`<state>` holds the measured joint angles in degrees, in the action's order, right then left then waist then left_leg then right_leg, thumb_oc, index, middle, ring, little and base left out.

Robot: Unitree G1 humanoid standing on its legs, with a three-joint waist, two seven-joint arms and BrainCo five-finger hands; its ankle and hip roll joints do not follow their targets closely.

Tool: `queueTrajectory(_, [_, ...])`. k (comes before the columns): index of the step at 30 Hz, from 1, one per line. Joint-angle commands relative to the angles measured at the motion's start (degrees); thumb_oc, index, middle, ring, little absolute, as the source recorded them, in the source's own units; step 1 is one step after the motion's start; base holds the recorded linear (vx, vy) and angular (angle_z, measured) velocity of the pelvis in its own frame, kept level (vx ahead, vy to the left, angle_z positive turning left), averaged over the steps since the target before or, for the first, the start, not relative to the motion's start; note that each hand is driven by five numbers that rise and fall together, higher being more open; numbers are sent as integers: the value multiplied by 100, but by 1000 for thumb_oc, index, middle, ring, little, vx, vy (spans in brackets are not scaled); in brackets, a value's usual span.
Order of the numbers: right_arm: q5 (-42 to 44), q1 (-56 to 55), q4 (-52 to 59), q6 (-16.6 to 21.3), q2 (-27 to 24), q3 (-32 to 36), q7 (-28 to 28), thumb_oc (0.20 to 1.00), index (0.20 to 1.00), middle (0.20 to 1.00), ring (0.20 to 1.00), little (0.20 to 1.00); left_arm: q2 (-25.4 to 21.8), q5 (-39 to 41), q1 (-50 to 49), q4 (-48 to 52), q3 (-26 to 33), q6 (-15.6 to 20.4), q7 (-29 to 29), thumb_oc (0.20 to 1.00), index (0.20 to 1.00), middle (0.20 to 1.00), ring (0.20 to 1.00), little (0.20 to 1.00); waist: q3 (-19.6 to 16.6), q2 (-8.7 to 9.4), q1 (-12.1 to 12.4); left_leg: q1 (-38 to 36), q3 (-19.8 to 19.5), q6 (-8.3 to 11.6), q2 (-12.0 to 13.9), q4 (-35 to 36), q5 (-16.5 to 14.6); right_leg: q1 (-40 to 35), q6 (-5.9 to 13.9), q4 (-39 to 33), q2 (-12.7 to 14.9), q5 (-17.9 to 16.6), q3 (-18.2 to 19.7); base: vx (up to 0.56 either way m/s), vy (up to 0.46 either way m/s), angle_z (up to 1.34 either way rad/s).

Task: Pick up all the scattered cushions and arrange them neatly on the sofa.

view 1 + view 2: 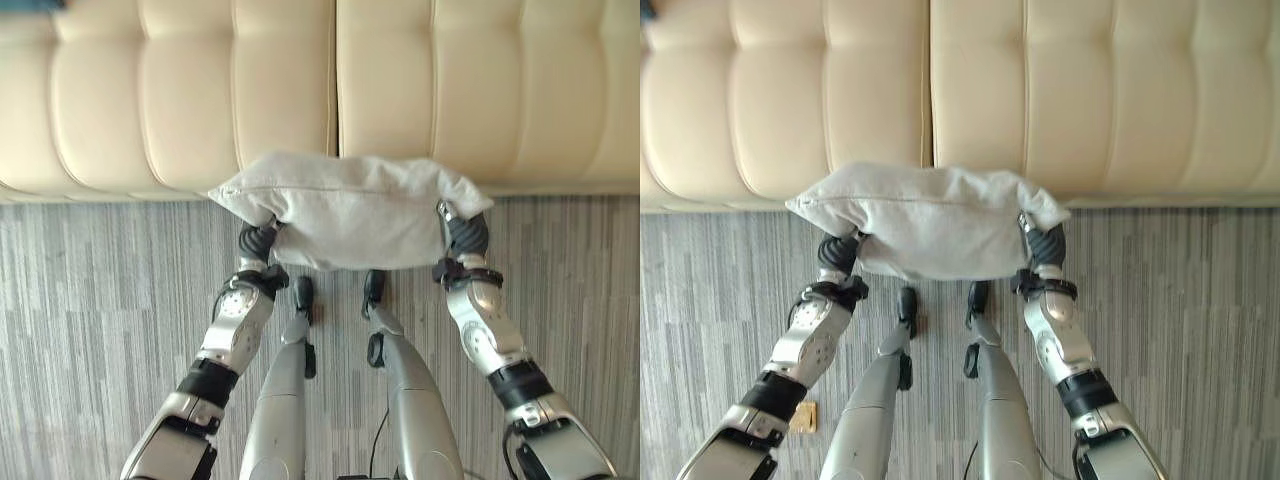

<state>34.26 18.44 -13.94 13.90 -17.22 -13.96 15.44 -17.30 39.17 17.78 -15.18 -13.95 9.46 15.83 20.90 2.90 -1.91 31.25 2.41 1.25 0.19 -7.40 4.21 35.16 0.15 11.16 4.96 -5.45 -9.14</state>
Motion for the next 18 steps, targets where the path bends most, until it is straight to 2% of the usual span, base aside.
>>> queueTrajectory(1, [-477, -379, 836, 87, 207, -268, -587, 200, 200, 200, 200, 200, 478, -223, -220, 926, -420, 339, -676, 200, 200, 200, 200, 200, -541, -160, 31, -950, -175, 279, -54, 417, -286, -1303, 459, -331, -72, 778, -148, 237, -85, -7])
queueTrajectory(2, [-599, -650, 997, 40, 134, -167, -625, 200, 200, 200, 200, 200, 431, -182, -539, 1041, -342, 348, -706, 200, 200, 200, 200, 200, -733, -165, 27, -1466, -149, 312, 11, 673, -247, -1844, 492, -546, -123, 803, -115, 158, -83, -9])
queueTrajectory(4, [-644, -752, 1062, 11, 97, -140, -653, 200, 200, 200, 200, 200, 382, -177, -669, 1037, -306, 337, -695, 200, 200, 200, 200, 200, -851, -187, 19, -1663, -157, 317, 27, 762, -209, -2053, 496, -631, -136, 796, -118, 158, -73, -7])
queueTrajectory(5, [-749, -891, 1219, -38, 46, -72, -656, 200, 200, 200, 200, 200, 344, -170, -886, 1138, -264, 323, -629, 200, 200, 200, 200, 200, -1047, -217, -1, -2098, -110, 342, 61, 947, -219, -2416, 487, -717, -189, 865, -96, 102, -42, -1])
queueTrajectory(6, [-749, -891, 1221, -39, 47, -71, -655, 200, 200, 200, 200, 200, 343, -171, -886, 1140, -264, 322, -628, 200, 200, 200, 200, 200, -1053, -217, -3, -2087, -113, 340, 60, 953, -204, -2410, 488, -731, -188, 847, -100, 176, -112, 0])
queueTrajectory(8, [-857, -953, 1264, -107, 37, -101, -579, 200, 200, 200, 200, 200, 348, -138, -1056, 1170, -219, 307, -543, 200, 200, 200, 200, 200, -1217, -208, -13, -2451, -77, 353, 128, 854, -343, -2803, 431, -757, -244, 1001, -29, 90, -108, -4])
queueTrajectory(9, [-858, -955, 1265, -107, 38, -103, -578, 200, 200, 200, 200, 200, 347, -138, -1060, 1173, -218, 306, -543, 200, 200, 200, 200, 200, -1204, -206, -11, -2465, -74, 353, 130, 847, -352, -2821, 431, -762, -246, 1002, -26, 75, -115, -6])
queueTrajectory(10, [-910, -1010, 1241, -178, 46, -160, -562, 200, 200, 200, 200, 200, 378, -74, -1192, 1192, -209, 271, -484, 200, 200, 200, 200, 200, -1182, -154, 15, -2506, -39, 339, 149, 381, -559, -3104, 368, -780, -242, 1125, 13, 50, -74, -8])
queueTrajectory(11, [-911, -1011, 1243, -178, 47, -160, -561, 200, 200, 200, 200, 200, 377, -74, -1194, 1194, -209, 270, -483, 200, 200, 200, 200, 200, -1168, -155, 17, -2506, -39, 340, 152, 348, -580, -3120, 367, -783, -245, 1126, 13, 63, -149, -8])
queueTrajectory(12, [-985, -1012, 1258, -237, 10, -226, -518, 200, 200, 200, 200, 200, 415, -42, -1267, 1192, -225, 269, -435, 200, 200, 200, 200, 200, -1002, -81, 69, -2285, -27, 420, 110, -594, -495, -3328, 267, -759, -211, 1224, 42, 9, -76, -5])
queueTrajectory(13, [-986, -1011, 1258, -238, 11, -226, -517, 200, 200, 200, 200, 200, 415, -43, -1266, 1193, -225, 269, -434, 200, 200, 200, 200, 200, -994, -88, 64, -2266, -35, 422, 118, -643, -520, -3333, 265, -757, -219, 1227, 36, 37, -119, 2])
queueTrajectory(14, [-1079, -973, 1222, -260, -28, -266, -422, 200, 200, 200, 200, 200, 462, -41, -1262, 1120, -224, 305, -340, 200, 200, 200, 200, 200, -902, -42, 131, -2033, -50, 483, 66, -1297, -354, -3500, 219, -816, -172, 1282, 18, 23, -43, 0])
queueTrajectory(16, [-1139, -951, 1207, -306, -34, -297, -379, 200, 200, 200, 200, 200, 480, -78, -1251, 1079, -244, 295, -279, 200, 200, 200, 200, 200, -890, -25, 175, -1819, -71, 442, 40, -1331, -358, -3558, 217, -860, -145, 1318, 25, 66, -45, 3])
queueTrajectory(18, [-1225, -928, 1210, -348, -61, -326, -341, 200, 200, 200, 200, 200, 469, -182, -1310, 1077, -207, 240, -237, 200, 200, 200, 200, 200, -988, 29, 241, -1506, 28, 320, 50, -1022, -553, -3675, 258, -973, -103, 1384, 68, 251, 15, 8])
